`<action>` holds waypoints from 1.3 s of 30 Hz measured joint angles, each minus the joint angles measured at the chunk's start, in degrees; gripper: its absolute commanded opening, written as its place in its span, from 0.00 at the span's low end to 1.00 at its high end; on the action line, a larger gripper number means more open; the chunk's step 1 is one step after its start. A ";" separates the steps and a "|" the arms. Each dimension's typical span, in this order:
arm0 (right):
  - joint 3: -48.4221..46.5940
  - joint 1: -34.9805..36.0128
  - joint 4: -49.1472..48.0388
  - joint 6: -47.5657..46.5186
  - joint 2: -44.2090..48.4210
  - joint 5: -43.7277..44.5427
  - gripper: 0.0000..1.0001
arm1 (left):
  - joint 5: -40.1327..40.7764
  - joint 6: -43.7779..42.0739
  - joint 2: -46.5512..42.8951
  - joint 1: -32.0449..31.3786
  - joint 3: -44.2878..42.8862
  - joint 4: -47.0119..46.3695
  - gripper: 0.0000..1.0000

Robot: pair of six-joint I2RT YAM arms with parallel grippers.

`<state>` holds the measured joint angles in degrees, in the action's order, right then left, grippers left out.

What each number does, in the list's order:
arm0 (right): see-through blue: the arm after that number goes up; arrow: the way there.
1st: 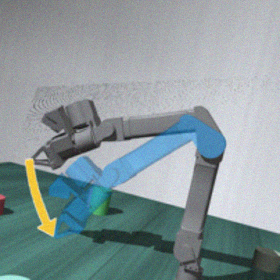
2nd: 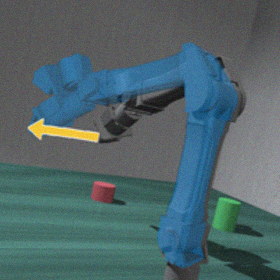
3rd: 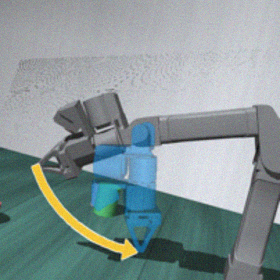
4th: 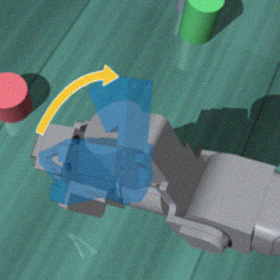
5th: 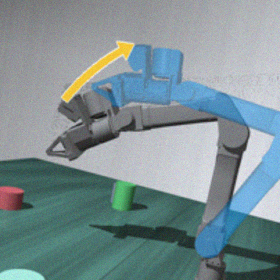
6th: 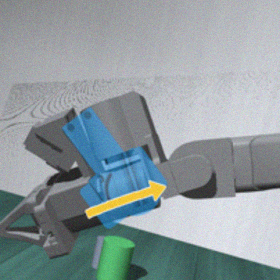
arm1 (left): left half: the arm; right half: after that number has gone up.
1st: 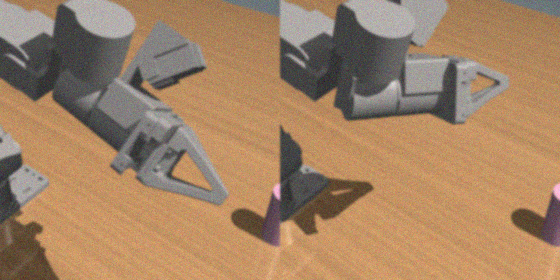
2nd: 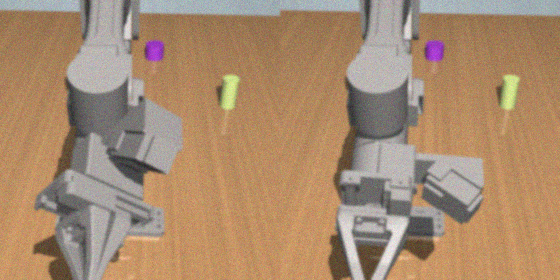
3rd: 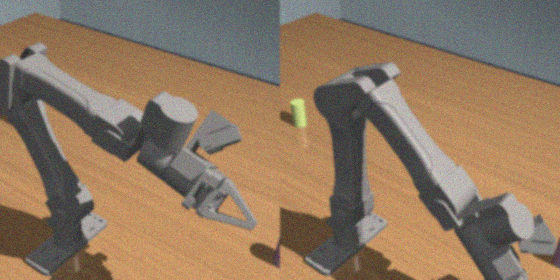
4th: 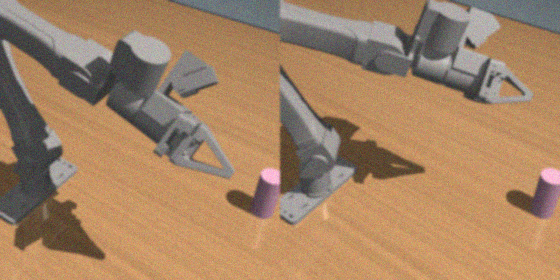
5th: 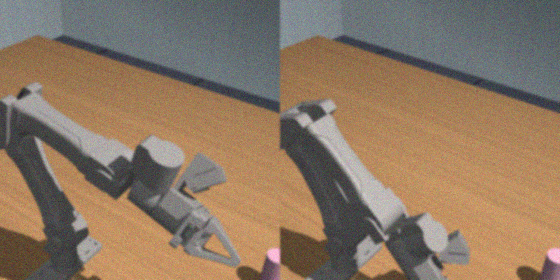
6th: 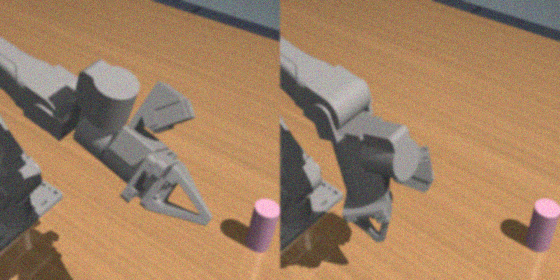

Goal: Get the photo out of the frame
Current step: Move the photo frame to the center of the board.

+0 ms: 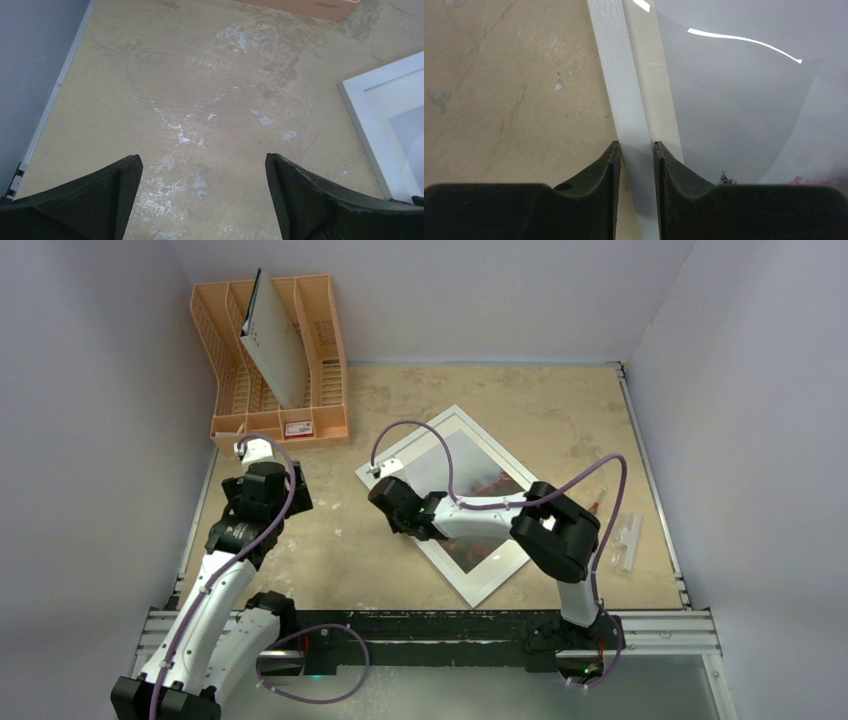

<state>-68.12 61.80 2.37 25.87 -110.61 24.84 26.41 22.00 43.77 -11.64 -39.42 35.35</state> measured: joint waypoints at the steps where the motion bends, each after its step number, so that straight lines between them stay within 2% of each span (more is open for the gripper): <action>1: -1.62 -0.31 0.87 0.33 -0.90 -0.39 0.36 | 0.00 0.00 -0.02 0.00 0.00 -0.02 1.00; 3: -4.02 -0.83 2.08 1.27 -2.27 -1.22 0.47 | -0.04 0.00 -0.04 0.00 0.00 -0.02 1.00; 9: -3.89 -1.53 3.54 2.01 0.02 -3.58 0.59 | -0.17 0.00 -0.04 0.00 0.00 -0.02 1.00; 13: 0.17 -2.05 4.11 1.62 6.21 -3.98 0.64 | -0.24 0.00 -0.04 0.00 0.00 -0.02 1.00; 19: 5.14 -2.29 3.98 0.44 12.61 -4.90 0.64 | -0.52 -0.02 -0.04 0.00 0.00 -0.02 1.00; 33: 9.81 4.44 6.97 0.24 12.31 -1.20 0.64 | -1.95 -0.02 3.69 0.26 -0.07 -0.07 1.00; 39: 13.29 4.61 7.34 0.20 13.22 -1.27 0.61 | -1.97 -0.02 4.22 0.76 -0.13 -0.02 1.00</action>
<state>-54.83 66.41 9.72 26.06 -97.38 23.57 24.45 21.98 47.99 -10.87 -39.55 35.33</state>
